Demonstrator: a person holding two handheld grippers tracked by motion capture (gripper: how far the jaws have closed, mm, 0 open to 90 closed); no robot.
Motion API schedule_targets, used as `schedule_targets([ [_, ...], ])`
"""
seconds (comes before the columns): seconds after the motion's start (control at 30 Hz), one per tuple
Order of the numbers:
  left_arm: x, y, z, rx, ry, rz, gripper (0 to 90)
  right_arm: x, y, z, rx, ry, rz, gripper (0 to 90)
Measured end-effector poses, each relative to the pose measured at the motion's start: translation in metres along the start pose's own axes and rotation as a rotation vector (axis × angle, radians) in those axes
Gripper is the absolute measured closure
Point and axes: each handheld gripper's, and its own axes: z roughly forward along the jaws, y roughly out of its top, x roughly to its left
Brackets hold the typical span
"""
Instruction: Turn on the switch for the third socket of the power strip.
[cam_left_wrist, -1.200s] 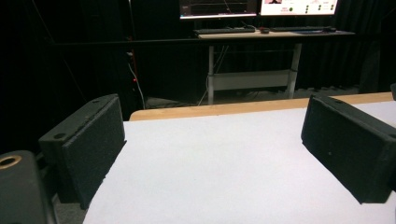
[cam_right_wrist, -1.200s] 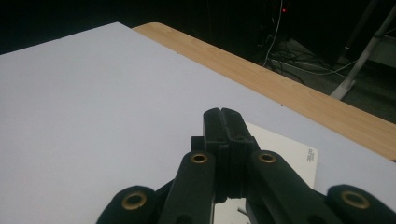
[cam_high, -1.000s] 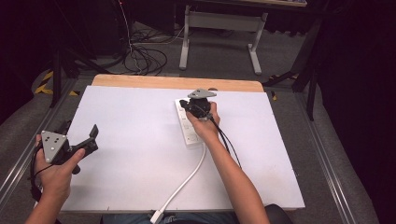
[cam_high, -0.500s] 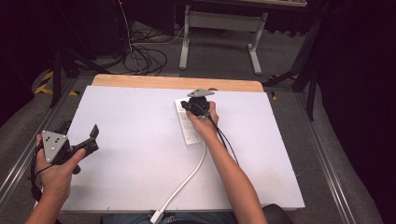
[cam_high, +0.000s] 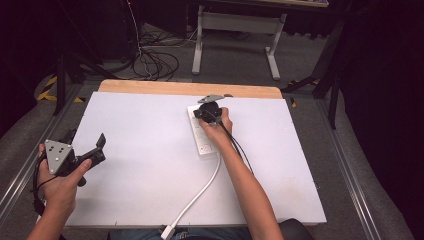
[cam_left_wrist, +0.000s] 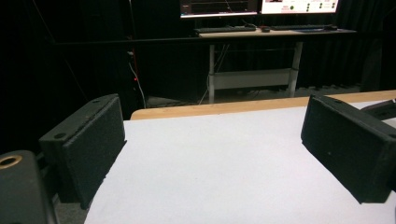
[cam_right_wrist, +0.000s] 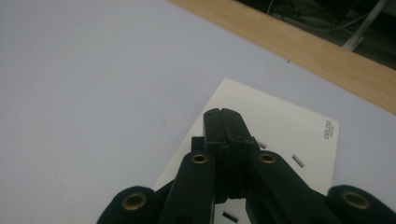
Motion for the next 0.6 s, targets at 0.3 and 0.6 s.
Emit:
schedule_targets([
  [0.3,0.001,0.0,-0.002,-0.003,0.0,-0.002,6.9,0.009,0.015,0.006,0.072,-0.023,-0.043,90.0],
  [0.6,0.0,0.0,0.0,-0.001,-0.002,0.003,6.9,0.005,0.012,0.008,0.079,-0.014,-0.018,90.0],
])
